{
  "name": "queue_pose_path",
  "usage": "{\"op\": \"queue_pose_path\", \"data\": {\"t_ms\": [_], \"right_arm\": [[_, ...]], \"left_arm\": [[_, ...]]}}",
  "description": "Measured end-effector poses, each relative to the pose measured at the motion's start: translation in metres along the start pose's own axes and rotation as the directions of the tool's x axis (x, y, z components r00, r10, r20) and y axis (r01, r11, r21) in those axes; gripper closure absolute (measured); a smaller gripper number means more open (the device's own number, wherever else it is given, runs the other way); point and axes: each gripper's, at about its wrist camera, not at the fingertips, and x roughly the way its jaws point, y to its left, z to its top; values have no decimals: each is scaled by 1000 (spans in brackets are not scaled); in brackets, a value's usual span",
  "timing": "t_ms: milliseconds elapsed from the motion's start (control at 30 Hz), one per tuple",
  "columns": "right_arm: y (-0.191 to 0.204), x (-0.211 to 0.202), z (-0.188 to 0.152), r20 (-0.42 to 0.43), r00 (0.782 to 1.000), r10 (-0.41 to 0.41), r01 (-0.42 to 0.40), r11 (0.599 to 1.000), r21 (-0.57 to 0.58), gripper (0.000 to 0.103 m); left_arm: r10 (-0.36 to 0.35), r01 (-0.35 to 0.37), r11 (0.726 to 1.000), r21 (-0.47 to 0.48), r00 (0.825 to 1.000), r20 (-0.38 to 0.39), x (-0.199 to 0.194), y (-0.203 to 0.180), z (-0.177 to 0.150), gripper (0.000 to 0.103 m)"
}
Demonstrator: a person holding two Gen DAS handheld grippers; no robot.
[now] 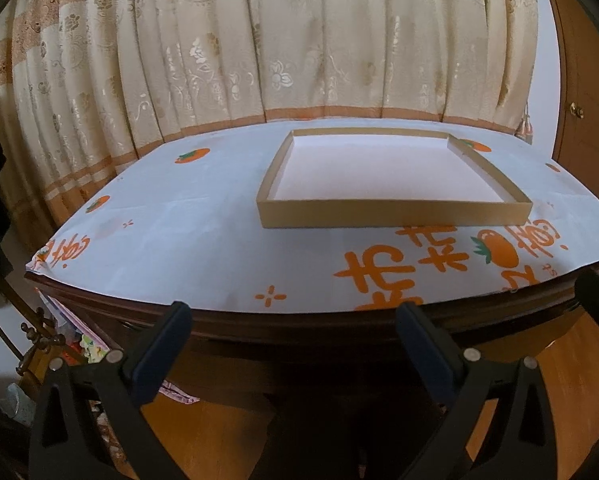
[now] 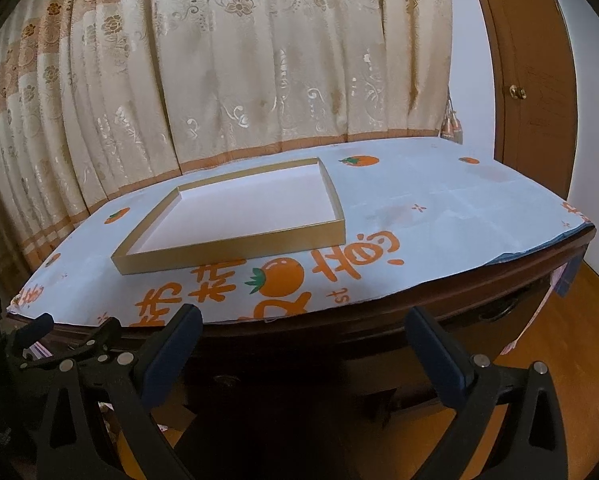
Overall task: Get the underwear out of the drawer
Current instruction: 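Lower both tools past the table edge toward the open drawer, then move both tools down into the drawer above the clothes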
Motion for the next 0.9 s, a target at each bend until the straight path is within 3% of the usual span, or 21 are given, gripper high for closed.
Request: {"op": "queue_pose_path", "data": {"t_ms": [233,300,400,500,667,800,900], "right_arm": [[-4,5,-1,-18,1000,14,-14,1000,12,1],[-9,5,-2,-3,1000,18,-18,1000,16,1],[-21,12,-14,1,996,91,-91,996,20,1],[-41,23,-41,9,985,170,-170,985,34,1],[-67,50,-76,-49,987,153,-152,988,25,1],[-85,69,-84,-27,979,204,-203,979,14,1],[-96,80,-85,-20,985,174,-175,984,-33,1]], "left_arm": [[-13,13,1000,-3,1000,5,3,2,-3,0],[-42,41,999,3,999,17,6,8,-9,0],[-104,105,994,-18,994,38,17,22,-27,0],[-73,74,997,-14,995,73,26,39,-55,0],[-16,11,999,49,996,85,43,52,-84,0],[-14,16,1000,-27,998,61,63,74,-90,0],[-30,34,997,-67,998,52,73,84,-92,0]]}}
